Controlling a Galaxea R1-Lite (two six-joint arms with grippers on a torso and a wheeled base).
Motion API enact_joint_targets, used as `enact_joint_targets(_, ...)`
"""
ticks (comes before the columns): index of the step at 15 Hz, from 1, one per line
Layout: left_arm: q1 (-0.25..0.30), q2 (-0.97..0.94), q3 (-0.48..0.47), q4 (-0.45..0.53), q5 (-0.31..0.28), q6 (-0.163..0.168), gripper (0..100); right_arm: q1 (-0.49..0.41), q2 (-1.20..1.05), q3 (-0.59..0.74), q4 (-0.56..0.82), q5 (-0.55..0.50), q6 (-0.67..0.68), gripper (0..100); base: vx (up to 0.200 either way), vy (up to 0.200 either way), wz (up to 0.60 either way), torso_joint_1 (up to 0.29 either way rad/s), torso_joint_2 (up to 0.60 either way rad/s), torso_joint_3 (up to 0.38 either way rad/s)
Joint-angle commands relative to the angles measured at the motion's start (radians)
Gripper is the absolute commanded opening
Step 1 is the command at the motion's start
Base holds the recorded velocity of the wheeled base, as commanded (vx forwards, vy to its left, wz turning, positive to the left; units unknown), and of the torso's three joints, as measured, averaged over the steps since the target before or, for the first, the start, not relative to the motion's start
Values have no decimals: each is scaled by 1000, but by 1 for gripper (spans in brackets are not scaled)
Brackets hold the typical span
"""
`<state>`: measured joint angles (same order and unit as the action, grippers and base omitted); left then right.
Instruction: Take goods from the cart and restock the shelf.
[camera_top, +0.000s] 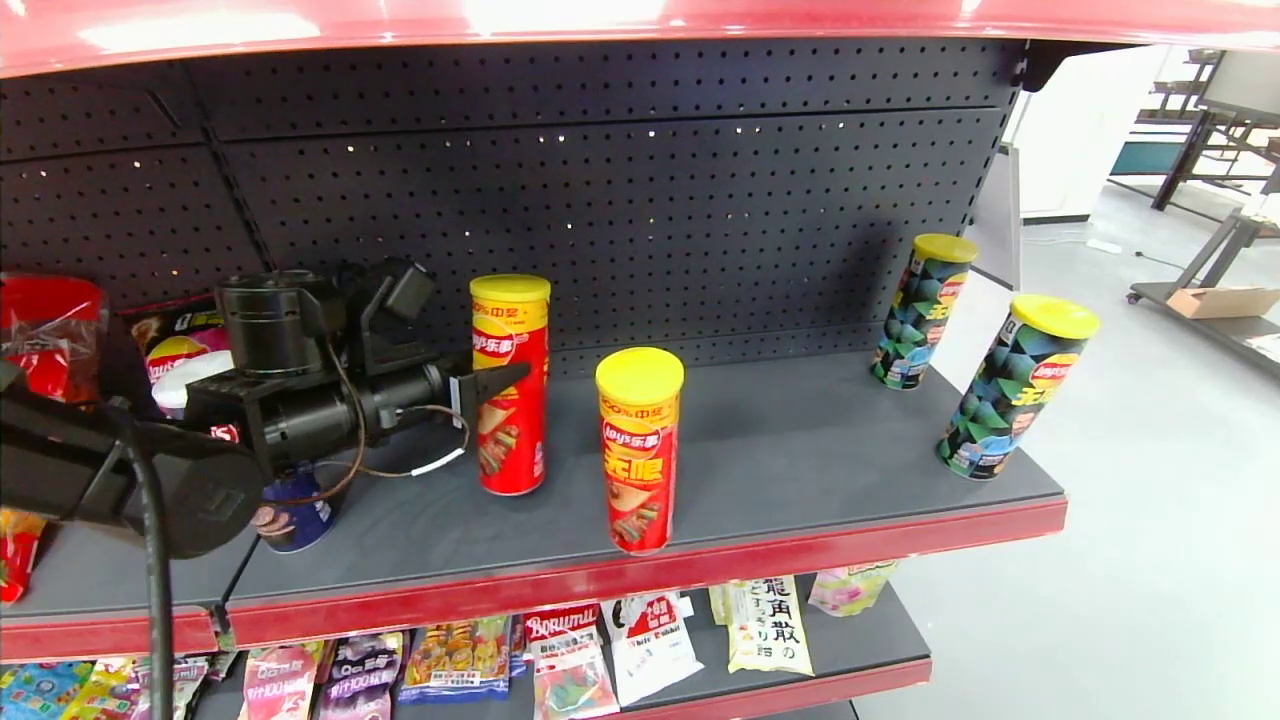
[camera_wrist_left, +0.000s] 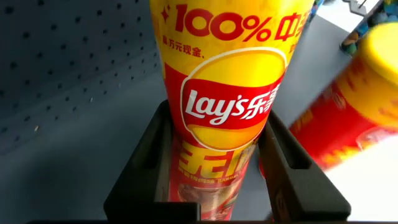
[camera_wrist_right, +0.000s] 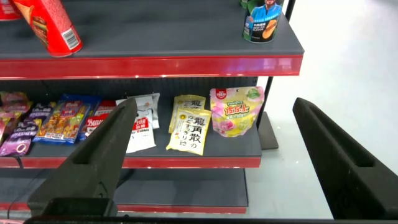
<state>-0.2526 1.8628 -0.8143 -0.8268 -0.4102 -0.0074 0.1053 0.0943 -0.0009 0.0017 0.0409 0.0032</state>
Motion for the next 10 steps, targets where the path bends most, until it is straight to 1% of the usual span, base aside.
enact_joint_targets(1, -8, 58, -40, -6, 1, -2, 0, 1, 2, 1, 0, 1, 0, 100, 0, 0, 0, 0, 0, 0)
enact_joint_targets(2, -19, 95, -66, -37, 1, -2, 0, 1, 2, -1, 0, 1, 0, 100, 0, 0, 0, 0, 0, 0)
enact_joint_targets(5, -42, 157, -132, -68, 1, -2, 0, 1, 2, -1, 0, 1, 0, 100, 0, 0, 0, 0, 0, 0)
enact_joint_targets(7, -59, 217, -194, -94, 1, -2, 0, 1, 4, 1, 0, 1, 0, 100, 0, 0, 0, 0, 0, 0)
enact_joint_targets(10, -60, 271, -255, -109, 1, -3, 0, 1, 2, -1, 0, 1, 0, 100, 0, 0, 0, 0, 0, 0)
